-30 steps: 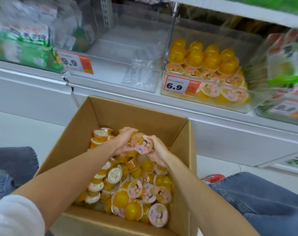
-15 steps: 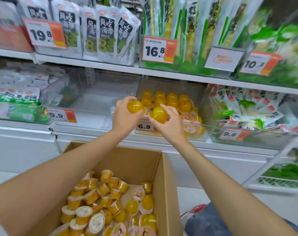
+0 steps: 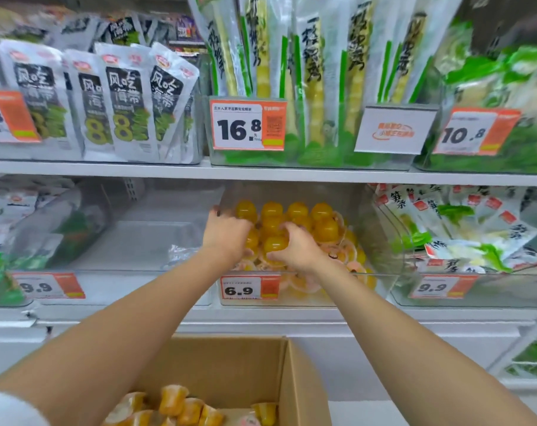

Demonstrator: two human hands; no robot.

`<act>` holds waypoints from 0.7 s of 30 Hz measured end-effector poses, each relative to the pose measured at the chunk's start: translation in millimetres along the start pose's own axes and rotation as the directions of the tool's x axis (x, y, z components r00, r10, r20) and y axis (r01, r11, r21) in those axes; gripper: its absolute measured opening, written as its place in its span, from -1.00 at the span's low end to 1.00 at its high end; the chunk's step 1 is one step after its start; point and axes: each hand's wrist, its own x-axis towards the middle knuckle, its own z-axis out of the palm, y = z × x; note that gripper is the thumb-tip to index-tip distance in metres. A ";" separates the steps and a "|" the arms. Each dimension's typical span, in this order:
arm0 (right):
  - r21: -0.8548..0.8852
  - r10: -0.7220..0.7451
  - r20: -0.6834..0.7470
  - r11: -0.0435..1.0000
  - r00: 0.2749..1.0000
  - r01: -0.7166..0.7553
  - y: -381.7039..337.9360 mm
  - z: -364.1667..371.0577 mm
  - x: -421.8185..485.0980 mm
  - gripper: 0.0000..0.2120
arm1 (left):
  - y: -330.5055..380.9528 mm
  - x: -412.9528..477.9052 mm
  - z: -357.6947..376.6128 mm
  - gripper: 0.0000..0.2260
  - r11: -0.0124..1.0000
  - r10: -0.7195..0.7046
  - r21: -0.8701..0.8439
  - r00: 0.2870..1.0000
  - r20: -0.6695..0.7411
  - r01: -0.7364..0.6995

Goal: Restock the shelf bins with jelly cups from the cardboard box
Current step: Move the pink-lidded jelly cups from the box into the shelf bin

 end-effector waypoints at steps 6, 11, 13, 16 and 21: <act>-0.013 0.103 -0.082 0.994 0.991 -0.105 -0.1 2.7 -0.9 -0.71 | -0.1 2.3 7.4 -0.58 0.990 -0.027 0.139 0.997 -0.077 0.037; 0.019 0.081 -0.066 0.997 0.995 -0.080 3.0 5.2 -0.1 -0.64 | 2.6 -1.1 4.3 -0.69 0.995 -0.036 0.090 0.996 -0.076 0.043; 0.007 0.018 -0.136 1.000 0.991 -0.018 2.3 3.8 -7.6 -0.66 | 1.1 -3.8 1.8 -0.67 1.000 -0.023 0.008 0.996 -0.091 0.024; -0.043 -0.142 -0.334 0.990 0.932 0.135 -3.7 4.6 -33.1 -0.84 | 0.2 -22.9 -2.5 -0.79 0.979 -0.061 -0.206 0.972 -0.225 0.014; -0.058 -0.267 -0.304 0.963 0.915 0.262 -13.6 33.9 -94.9 -0.95 | 13.3 -98.8 -1.1 -0.96 0.799 -0.209 -0.602 0.936 -0.284 -0.004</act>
